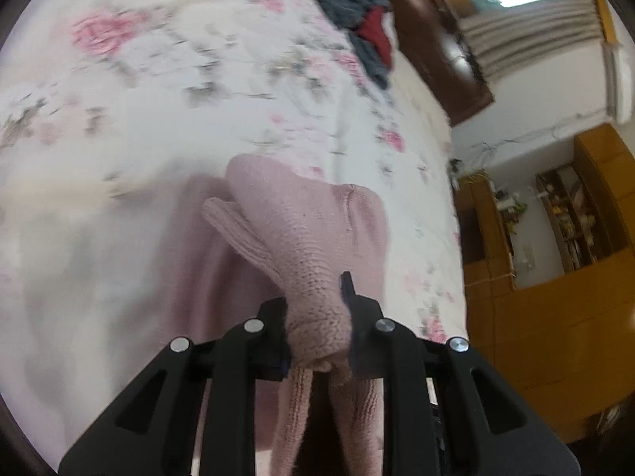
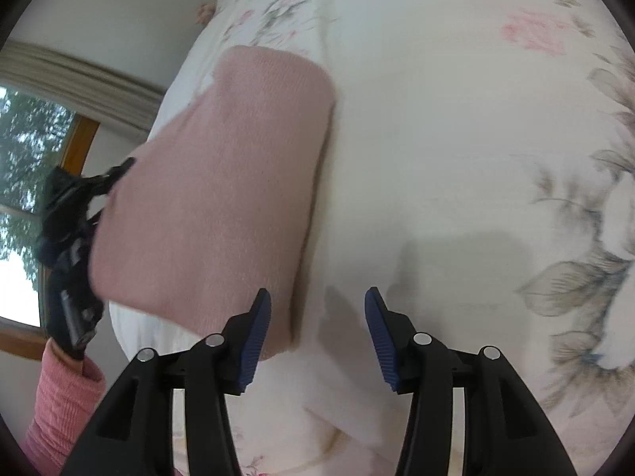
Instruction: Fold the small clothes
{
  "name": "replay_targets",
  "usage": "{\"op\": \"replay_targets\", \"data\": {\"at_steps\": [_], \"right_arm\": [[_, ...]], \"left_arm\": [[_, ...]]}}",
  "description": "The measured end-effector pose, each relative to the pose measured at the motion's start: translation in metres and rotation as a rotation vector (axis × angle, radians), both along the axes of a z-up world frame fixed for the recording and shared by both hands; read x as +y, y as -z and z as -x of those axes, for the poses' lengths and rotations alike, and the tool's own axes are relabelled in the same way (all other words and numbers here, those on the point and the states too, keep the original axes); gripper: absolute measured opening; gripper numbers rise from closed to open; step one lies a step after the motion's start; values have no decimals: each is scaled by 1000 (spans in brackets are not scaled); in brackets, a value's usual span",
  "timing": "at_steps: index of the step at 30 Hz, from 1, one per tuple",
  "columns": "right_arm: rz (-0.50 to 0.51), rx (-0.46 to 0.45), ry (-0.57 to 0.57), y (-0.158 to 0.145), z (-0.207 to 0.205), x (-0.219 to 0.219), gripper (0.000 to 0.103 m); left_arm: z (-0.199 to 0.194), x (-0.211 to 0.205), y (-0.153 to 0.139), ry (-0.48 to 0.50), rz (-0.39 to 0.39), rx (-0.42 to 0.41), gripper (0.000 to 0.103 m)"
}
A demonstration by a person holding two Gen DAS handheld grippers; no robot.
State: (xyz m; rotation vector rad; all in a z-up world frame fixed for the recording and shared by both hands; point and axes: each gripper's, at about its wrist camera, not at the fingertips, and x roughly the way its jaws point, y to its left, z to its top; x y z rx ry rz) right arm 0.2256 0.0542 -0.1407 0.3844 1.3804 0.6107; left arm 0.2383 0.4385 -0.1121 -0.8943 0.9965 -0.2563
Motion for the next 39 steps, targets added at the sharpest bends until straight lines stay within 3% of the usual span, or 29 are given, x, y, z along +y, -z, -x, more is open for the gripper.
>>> {"op": "replay_targets", "data": {"at_steps": [3, 7, 10, 15, 21, 23, 26, 27, 28, 30, 35, 39], "right_arm": [[-11, 0, -28, 2, 1, 11, 51], [-16, 15, -60, 6, 1, 29, 51], [-14, 26, -74, 9, -1, 42, 51], [-18, 35, -88, 4, 4, 46, 51], [-82, 84, -74, 11, 2, 49, 65], [-59, 91, -72, 16, 4, 51, 66], [-40, 137, -64, 29, 4, 55, 65], [-48, 159, -64, 35, 4, 56, 59], [-51, 166, -67, 37, 6, 57, 42], [-37, 161, -68, 37, 5, 61, 28], [-26, 109, -96, 21, 11, 56, 21], [11, 140, -97, 40, 12, 61, 21]], "left_arm": [[-1, 10, 35, 10, 37, 57, 19], [-5, 7, 55, 31, 49, 59, 19], [-10, 1, 63, 54, 14, 80, 21], [3, 8, 48, 53, -21, 91, 27], [61, -1, 4, 91, -54, 3, 38], [76, -15, -2, 124, -88, -14, 39], [83, -33, 7, 154, -173, 28, 39], [84, -35, 12, 155, -200, 44, 36], [84, -38, 20, 160, -226, 67, 35], [83, -41, 33, 172, -272, 113, 23], [82, -38, 51, 177, -305, 139, 22], [82, -40, 62, 193, -324, 151, 24]]}}
